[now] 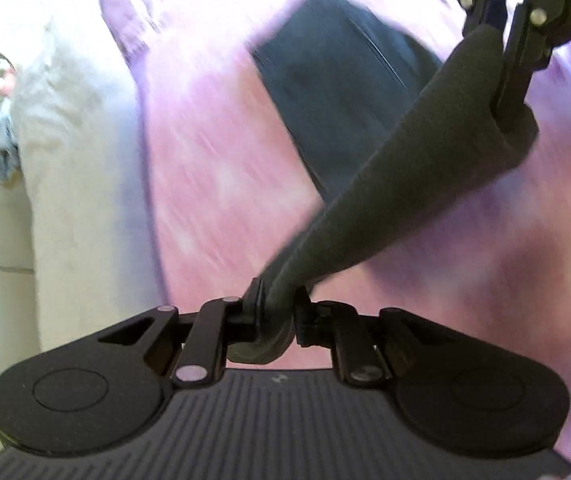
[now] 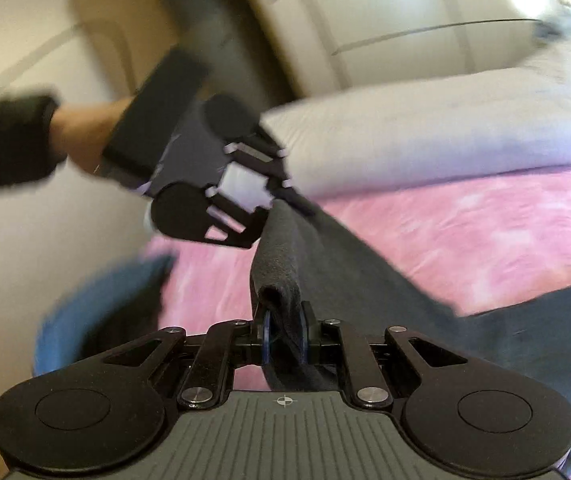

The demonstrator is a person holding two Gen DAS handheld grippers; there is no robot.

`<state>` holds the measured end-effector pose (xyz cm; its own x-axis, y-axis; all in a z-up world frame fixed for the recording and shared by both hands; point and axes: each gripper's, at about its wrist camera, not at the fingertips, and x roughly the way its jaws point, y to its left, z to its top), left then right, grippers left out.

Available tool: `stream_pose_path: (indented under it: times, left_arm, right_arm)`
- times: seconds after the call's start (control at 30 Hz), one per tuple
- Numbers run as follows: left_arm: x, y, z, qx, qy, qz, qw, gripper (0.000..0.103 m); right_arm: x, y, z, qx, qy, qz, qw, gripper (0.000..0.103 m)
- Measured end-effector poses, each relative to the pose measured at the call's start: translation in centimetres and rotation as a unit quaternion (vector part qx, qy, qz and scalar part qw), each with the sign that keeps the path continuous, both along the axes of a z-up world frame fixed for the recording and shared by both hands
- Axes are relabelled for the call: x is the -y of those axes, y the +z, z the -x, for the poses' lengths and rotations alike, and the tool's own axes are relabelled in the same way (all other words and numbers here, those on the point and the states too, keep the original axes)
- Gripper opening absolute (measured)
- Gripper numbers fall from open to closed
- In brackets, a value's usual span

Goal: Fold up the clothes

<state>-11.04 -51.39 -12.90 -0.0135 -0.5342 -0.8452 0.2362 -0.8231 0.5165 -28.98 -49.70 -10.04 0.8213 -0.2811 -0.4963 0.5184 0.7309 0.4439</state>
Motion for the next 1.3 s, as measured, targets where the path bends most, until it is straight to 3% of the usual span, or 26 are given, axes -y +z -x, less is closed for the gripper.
stream_pose_path:
  times: [0.07,0.17,0.23,0.3,0.33,0.4,0.43,0.5,0.53,0.6,0.7,0.73,0.77,0.8,0.83,0.93,1.0,1.07,1.2,1.27,1.3]
  left_arm:
    - [3.5,1.2,4.5,-0.015,-0.011,0.008,0.9998,0.014]
    - [9.1,0.3,11.9,-0.069,-0.018,0.005,0.9974,0.023]
    - [12.7,-0.5,15.4,-0.133,-0.005,-0.006,0.9911,0.049]
    - [16.0,-2.2,17.5,-0.171,0.031,-0.033,0.9843,0.05]
    - [17.7,-3.0,18.6,-0.189,0.05,-0.047,0.9797,0.05]
    - [20.0,-5.5,19.1,-0.202,0.094,-0.072,0.9722,0.05]
    - [21.1,-6.8,19.3,-0.206,0.115,-0.088,0.9678,0.049]
    - [23.1,-9.3,19.4,-0.213,0.153,-0.115,0.9581,0.049]
    - [24.1,-10.5,19.3,-0.216,0.17,-0.126,0.9531,0.048]
    - [24.8,-12.4,19.0,-0.231,0.193,-0.147,0.9421,0.045]
    - [26.2,-14.8,18.2,-0.265,0.229,-0.184,0.9183,0.035]
    - [26.7,-15.3,18.1,-0.274,0.241,-0.196,0.9104,0.02]
    - [27.2,-15.8,18.0,-0.282,0.252,-0.208,0.9022,0.011]
    - [27.6,-16.2,17.9,-0.289,0.263,-0.219,0.8942,0.008]
    - [27.6,-16.0,17.7,-0.289,0.266,-0.214,0.8942,0.007]
    - [27.6,-15.3,16.6,-0.294,0.27,-0.193,0.8963,0.007]
    - [28.1,-16.6,16.4,-0.277,0.283,-0.184,0.8999,0.006]
    - [28.8,-18.6,16.9,-0.274,0.294,-0.198,0.8941,0.006]
    - [28.9,-19.9,18.4,-0.249,0.274,-0.188,0.9096,0.007]
    - [28.8,-19.1,17.6,-0.254,0.274,-0.188,0.9083,0.014]
    - [28.7,-18.5,17.0,-0.256,0.276,-0.186,0.9076,0.019]
  right_arm:
    - [3.2,1.3,4.7,0.029,-0.038,-0.012,0.999,0.012]
    - [8.0,1.0,12.5,0.042,-0.109,-0.031,0.993,0.013]
    - [11.0,-1.2,17.8,0.047,-0.165,-0.065,0.983,0.013]
    - [13.8,-5.5,22.9,0.055,-0.23,-0.121,0.964,0.019]
    - [15.0,-7.7,25.2,0.056,-0.267,-0.151,0.95,0.032]
    - [16.7,-11.9,29.2,0.043,-0.351,-0.211,0.911,0.043]
    - [17.2,-12.9,30.4,0.045,-0.379,-0.227,0.896,0.049]
    - [17.5,-13.6,31.8,0.062,-0.408,-0.236,0.88,0.056]
    - [17.5,-13.6,31.5,0.065,-0.405,-0.233,0.882,0.066]
    - [17.6,-13.7,30.9,0.072,-0.4,-0.227,0.885,0.074]
    - [17.9,-14.3,29.6,0.073,-0.388,-0.223,0.891,0.074]
    - [17.9,-14.9,29.1,0.061,-0.386,-0.225,0.893,0.07]
    - [17.9,-15.6,28.8,0.048,-0.386,-0.23,0.892,0.051]
    - [18.1,-16.1,28.7,0.035,-0.39,-0.241,0.888,0.023]
    - [18.3,-16.0,28.7,0.027,-0.395,-0.245,0.885,0.022]
    - [19.4,-14.7,28.2,0.02,-0.375,-0.226,0.899,0.02]
    - [20.5,-14.5,27.9,0.007,-0.363,-0.216,0.906,0.02]
    - [21.6,-15.8,27.9,-0.006,-0.366,-0.223,0.903,0.02]
    - [21.7,-17.8,29.3,0.005,-0.378,-0.248,0.892,0.02]
    - [21.1,-17.4,29.9,0.008,-0.38,-0.25,0.891,0.027]
    - [20.8,-16.8,30.0,0.002,-0.383,-0.246,0.89,0.036]
